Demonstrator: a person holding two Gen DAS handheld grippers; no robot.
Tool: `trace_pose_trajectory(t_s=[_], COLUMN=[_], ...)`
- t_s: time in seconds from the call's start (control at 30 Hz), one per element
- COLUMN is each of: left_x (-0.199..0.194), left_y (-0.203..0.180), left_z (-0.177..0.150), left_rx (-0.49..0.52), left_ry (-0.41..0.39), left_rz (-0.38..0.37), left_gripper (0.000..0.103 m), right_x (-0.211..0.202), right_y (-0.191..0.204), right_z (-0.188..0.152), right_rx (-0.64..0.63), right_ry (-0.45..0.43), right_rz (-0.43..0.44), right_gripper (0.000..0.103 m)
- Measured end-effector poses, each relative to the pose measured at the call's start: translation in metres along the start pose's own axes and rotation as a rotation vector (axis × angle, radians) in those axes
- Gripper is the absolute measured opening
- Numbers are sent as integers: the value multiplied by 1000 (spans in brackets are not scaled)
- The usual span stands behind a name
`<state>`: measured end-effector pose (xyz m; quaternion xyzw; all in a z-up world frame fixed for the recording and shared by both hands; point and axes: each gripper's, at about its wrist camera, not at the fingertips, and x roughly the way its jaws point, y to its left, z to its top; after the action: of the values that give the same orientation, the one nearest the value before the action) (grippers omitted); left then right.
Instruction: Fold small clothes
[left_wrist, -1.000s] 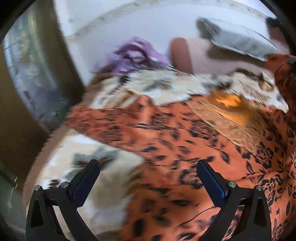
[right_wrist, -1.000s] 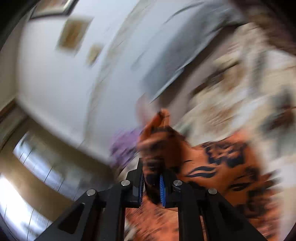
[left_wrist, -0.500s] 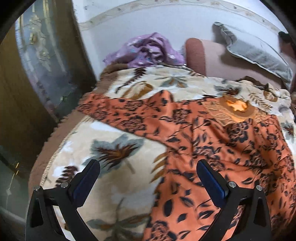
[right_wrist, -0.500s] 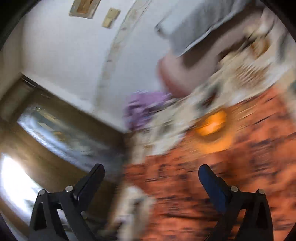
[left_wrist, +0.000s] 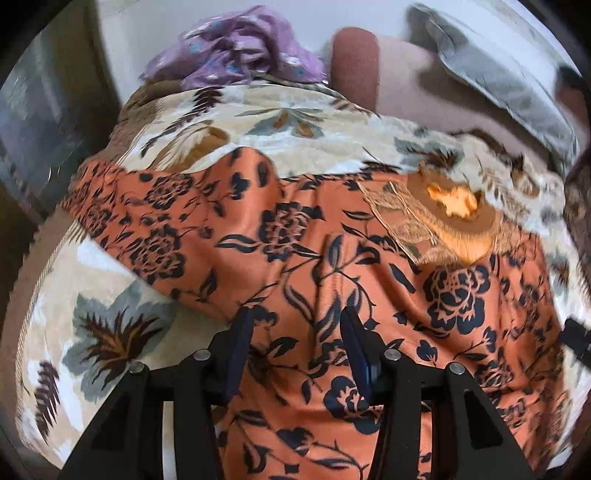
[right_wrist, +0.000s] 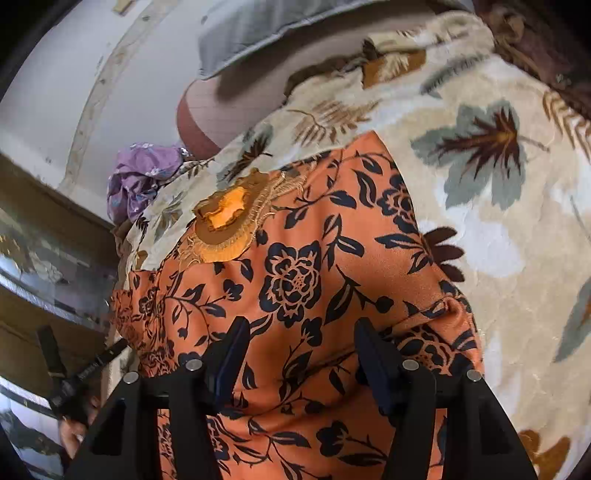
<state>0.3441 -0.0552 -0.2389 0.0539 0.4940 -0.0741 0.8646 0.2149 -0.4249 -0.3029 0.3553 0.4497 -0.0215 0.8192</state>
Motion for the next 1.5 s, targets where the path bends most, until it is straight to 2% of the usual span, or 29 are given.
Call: trace_pose_trajectory(t_s=[0.1,0.2,0.23,0.27,0.3,0.33,0.37,0.4,0.47,0.57,0.7,0.8,0.9,0.97,1.03,1.07,1.1,1.17,1.2,1.33,1.5], left_x=[18,50,55,56,55,53,49,46,34,16,-6,-17,-13,-8,-12,-17,-20,-25,-27,-15,22], left_y=[-12,-20,-22,-24,-25,-27,-28,-29,-31,-28,-23,-11,4,16,33,49,60,97,124,197,251], left_z=[4,6,4,3,3,3,4,4,6,8,9,9,5,1,0,0,1,5,9,20,38], left_rx=[36,50,51,56,60,59,59,64,74,60,66,65,55,58,37,18,3,-63,-129,-331,-516], left_ry=[34,138,145,135,131,125,115,106,70,16,-17,-2,55,80,69,50,40,17,6,-4,-8], left_rz=[-11,8,8,-6,-21,-48,-53,-51,-86,-126,-129,-112,-113,-102,-92,-75,-60,-1,35,100,132], left_gripper=[74,75,73,65,50,39,22,14,8,7,7,7,7,12,16,21,33,51,54,55,55], right_x=[12,17,17,17,16,17,18,18,23,30,33,34,35,35,34,34,35,35,36,38,44], right_y=[-12,-14,-13,-11,-9,-9,-9,-9,-5,-6,-10,-13,-12,-10,-8,-8,-7,-5,-4,2,11], right_z=[5,4,5,4,3,3,3,3,4,2,2,2,2,1,1,0,0,0,0,1,1], right_rx=[67,77,68,64,64,65,67,67,63,65,84,98,90,79,73,71,70,68,67,58,22], right_ry=[31,49,48,48,47,47,47,45,46,54,49,43,43,43,42,42,42,43,43,40,40], right_rz=[21,20,16,15,16,18,17,17,9,-6,1,8,-4,-16,-24,-26,-27,-28,-29,-41,-69], right_gripper=[62,62,62,62,62,62,62,62,62,62,63,63,63,63,64,64,65,67,68,73,78])
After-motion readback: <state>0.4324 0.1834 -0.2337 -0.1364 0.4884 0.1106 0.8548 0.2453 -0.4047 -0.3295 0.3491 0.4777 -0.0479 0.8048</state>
